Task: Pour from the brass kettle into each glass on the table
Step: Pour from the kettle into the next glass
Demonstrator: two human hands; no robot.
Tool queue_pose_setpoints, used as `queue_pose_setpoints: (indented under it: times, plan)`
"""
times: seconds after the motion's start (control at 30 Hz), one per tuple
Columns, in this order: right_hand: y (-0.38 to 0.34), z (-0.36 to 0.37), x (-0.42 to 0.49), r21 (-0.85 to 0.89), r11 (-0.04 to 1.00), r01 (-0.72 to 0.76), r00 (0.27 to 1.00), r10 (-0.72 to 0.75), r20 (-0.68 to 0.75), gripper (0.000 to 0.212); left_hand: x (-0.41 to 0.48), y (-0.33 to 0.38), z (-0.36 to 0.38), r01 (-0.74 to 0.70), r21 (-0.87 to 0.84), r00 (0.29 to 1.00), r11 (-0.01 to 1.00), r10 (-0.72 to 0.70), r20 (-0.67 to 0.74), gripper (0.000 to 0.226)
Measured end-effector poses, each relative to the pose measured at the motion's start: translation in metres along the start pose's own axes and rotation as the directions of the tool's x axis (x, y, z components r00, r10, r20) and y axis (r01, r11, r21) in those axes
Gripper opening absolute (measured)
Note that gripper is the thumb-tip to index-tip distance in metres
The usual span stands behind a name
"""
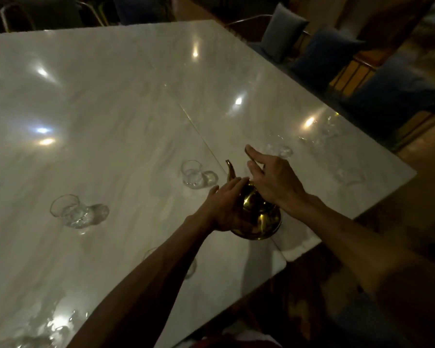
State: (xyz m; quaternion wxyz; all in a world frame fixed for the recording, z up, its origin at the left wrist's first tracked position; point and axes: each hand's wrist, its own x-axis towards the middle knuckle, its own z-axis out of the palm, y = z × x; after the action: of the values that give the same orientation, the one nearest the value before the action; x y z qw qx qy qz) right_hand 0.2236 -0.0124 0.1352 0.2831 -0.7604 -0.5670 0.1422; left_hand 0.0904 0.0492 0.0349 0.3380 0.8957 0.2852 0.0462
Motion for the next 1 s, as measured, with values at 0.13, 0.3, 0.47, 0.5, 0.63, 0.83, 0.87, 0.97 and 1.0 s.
queue_pose_setpoints:
  times: [0.13, 0.3, 0.47, 0.5, 0.63, 0.83, 0.87, 0.97, 1.0]
  plan:
    - [0.007, -0.022, -0.038, -0.033, 0.997, -0.075, 0.994, 0.072, -0.078, 0.044, -0.009, 0.028, 0.018, -0.1, -0.012, 0.995, 0.995, 0.1, 0.011, 0.136]
    - [0.019, -0.046, -0.088, -0.079, 0.98, -0.182, 0.97, 0.166, -0.177, 0.043, -0.021, 0.063, 0.051, -0.202, -0.054, 0.978, 0.978, 0.204, 0.033, 0.135]
    - [0.03, -0.061, -0.126, -0.112, 0.971, -0.213, 0.959, 0.186, -0.216, 0.042, -0.027, 0.092, 0.077, -0.25, -0.104, 0.963, 0.963, 0.258, 0.075, 0.134]
    - [0.033, -0.063, -0.131, -0.134, 0.968, -0.214, 0.96, 0.183, -0.212, 0.042, -0.027, 0.095, 0.081, -0.251, -0.115, 0.962, 0.961, 0.261, 0.076, 0.135]
    - [0.05, -0.066, -0.14, -0.216, 0.958, -0.189, 0.96, 0.134, -0.248, 0.042, -0.023, 0.106, 0.094, -0.25, -0.137, 0.96, 0.959, 0.264, 0.096, 0.136]
    - [0.068, -0.071, -0.129, -0.398, 0.897, -0.19, 0.974, 0.122, -0.19, 0.042, -0.008, 0.114, 0.106, -0.207, -0.182, 0.968, 0.961, 0.228, 0.102, 0.137]
    - [0.071, -0.071, -0.126, -0.413, 0.893, -0.177, 0.979, 0.118, -0.164, 0.042, -0.005, 0.114, 0.109, -0.2, -0.193, 0.97, 0.961, 0.222, 0.101, 0.135]
    - [0.076, -0.073, -0.115, -0.428, 0.891, -0.155, 0.988, 0.136, -0.075, 0.041, 0.001, 0.114, 0.114, -0.15, -0.261, 0.975, 0.954, 0.186, 0.118, 0.126]
    - [0.078, -0.074, -0.111, -0.431, 0.889, -0.152, 0.988, 0.146, -0.048, 0.041, 0.003, 0.115, 0.114, -0.127, -0.287, 0.977, 0.949, 0.171, 0.13, 0.123]
